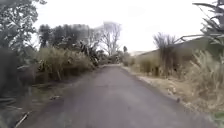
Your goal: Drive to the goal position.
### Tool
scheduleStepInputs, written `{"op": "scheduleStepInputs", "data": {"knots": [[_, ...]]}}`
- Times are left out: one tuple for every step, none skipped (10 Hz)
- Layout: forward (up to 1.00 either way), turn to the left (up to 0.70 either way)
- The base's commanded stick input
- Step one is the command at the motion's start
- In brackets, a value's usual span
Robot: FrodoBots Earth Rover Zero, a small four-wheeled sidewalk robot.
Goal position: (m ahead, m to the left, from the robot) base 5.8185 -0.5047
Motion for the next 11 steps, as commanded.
{"op": "scheduleStepInputs", "data": {"knots": [[1.0,0.0],[1.0,0.0],[1.0,0.0],[1.0,0.0],[1.0,0.0],[1.0,0.0],[1.0,0.0],[1.0,0.0],[1.0,-0.33],[1.0,-0.36],[1.0,-0.4]]}}
